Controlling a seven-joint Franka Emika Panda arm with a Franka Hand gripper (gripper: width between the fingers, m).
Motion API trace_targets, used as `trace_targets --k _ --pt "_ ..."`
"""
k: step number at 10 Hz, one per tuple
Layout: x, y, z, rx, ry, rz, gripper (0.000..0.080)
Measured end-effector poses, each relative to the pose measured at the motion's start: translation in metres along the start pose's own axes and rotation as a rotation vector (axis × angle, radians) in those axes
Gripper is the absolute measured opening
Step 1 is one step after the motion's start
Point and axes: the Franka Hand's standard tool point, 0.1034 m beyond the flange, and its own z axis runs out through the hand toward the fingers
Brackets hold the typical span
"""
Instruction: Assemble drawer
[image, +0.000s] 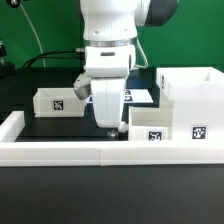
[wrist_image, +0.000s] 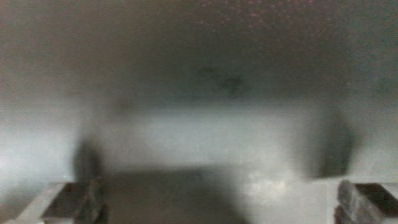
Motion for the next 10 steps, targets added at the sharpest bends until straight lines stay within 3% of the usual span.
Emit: trace_targets --k 10 --pt "0.0040 -0.0007 0.0006 0.002 -0.009 0.096 0.0648"
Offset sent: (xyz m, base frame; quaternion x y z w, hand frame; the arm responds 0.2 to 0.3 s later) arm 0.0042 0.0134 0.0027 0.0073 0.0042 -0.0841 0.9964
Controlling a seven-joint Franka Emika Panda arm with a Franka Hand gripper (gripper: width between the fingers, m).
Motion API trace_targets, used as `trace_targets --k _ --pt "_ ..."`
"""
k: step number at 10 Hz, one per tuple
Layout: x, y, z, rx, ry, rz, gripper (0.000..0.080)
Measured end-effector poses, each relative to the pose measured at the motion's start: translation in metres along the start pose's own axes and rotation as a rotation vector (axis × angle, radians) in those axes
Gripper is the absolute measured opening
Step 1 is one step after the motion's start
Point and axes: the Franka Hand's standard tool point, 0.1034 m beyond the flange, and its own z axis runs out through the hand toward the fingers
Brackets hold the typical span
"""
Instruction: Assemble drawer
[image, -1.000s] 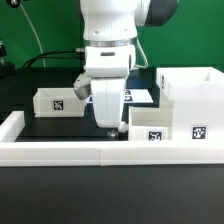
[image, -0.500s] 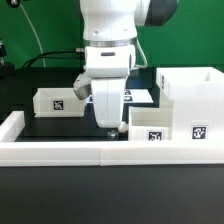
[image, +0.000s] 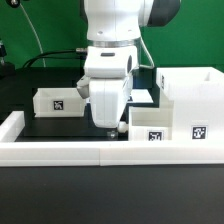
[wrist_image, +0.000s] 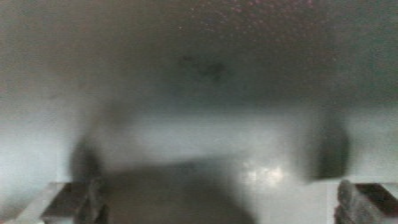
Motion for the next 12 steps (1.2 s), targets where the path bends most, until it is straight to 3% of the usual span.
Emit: trace_targets --k 3,7,8,11,12 --pt "-0.017 0.005 -0.001 0.002 -0.001 -0.134 0.0648" --pt "-0.014 0.004 -0.001 0.002 0.001 -0.109 0.0648" --pt "-0.013 0.010 -0.005 -0.009 0.003 -0.223 0.0648" --pt "0.000 0.028 -0.015 0.011 -0.006 -0.261 0.0648" --pt "0.007 0.034 -0.015 0.004 -0.006 -0.256 0.0648"
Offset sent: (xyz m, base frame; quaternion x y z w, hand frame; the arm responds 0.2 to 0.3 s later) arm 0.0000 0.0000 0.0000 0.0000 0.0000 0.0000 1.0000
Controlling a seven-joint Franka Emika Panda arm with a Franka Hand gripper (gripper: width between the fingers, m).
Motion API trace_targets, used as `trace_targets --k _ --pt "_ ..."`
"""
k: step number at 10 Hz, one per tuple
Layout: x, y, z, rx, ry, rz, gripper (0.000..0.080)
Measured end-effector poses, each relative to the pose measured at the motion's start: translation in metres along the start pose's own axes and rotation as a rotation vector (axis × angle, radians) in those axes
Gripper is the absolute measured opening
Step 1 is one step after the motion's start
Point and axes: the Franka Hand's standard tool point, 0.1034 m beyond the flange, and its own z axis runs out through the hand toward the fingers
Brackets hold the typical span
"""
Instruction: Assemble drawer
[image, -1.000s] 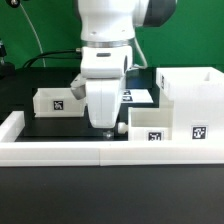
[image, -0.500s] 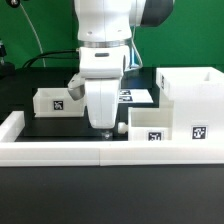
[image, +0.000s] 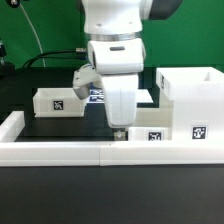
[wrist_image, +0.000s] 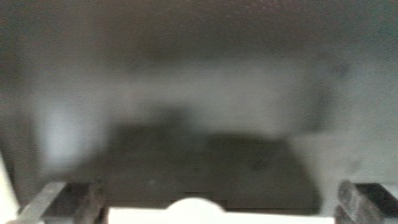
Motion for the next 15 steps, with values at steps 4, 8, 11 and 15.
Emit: trace_targets --k 4,8,11,15 --pt "-0.002 -0.002 0.002 0.003 0.000 0.005 0.0648" --pt "0.037 0.004 -0.002 0.008 0.006 0.021 0.0648" --pt "0.036 -0.002 0.004 0.007 0.007 0.023 0.0648" --pt "0.011 -0.015 0.007 0.002 0.006 0.040 0.0648"
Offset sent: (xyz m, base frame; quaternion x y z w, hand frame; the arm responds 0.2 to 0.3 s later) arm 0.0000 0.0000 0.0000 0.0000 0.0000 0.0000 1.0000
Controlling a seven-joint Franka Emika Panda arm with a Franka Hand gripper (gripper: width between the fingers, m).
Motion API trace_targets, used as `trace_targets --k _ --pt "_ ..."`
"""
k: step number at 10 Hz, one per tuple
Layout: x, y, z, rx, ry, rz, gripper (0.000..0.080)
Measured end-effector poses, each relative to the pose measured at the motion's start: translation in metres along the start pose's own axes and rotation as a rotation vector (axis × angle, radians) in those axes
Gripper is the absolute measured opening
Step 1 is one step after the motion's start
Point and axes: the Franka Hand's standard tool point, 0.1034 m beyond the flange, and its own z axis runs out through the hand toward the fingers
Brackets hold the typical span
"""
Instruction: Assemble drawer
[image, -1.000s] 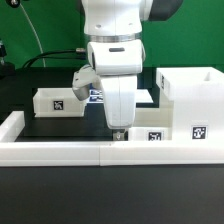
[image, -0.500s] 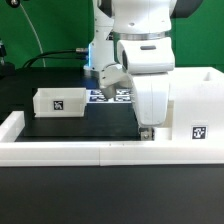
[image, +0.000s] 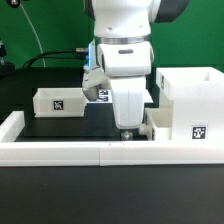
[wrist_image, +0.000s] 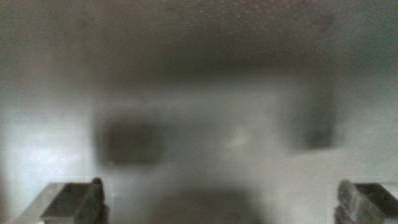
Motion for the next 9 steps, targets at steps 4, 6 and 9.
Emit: trace_targets --k 4,6,9 --pt "0.009 -0.020 0.005 0.004 0.006 0.031 0.0648" --pt "0.020 -0.019 0.005 0.003 0.010 0.032 0.0648" --pt "0.034 -0.013 0.000 0.001 0.012 0.063 0.0648"
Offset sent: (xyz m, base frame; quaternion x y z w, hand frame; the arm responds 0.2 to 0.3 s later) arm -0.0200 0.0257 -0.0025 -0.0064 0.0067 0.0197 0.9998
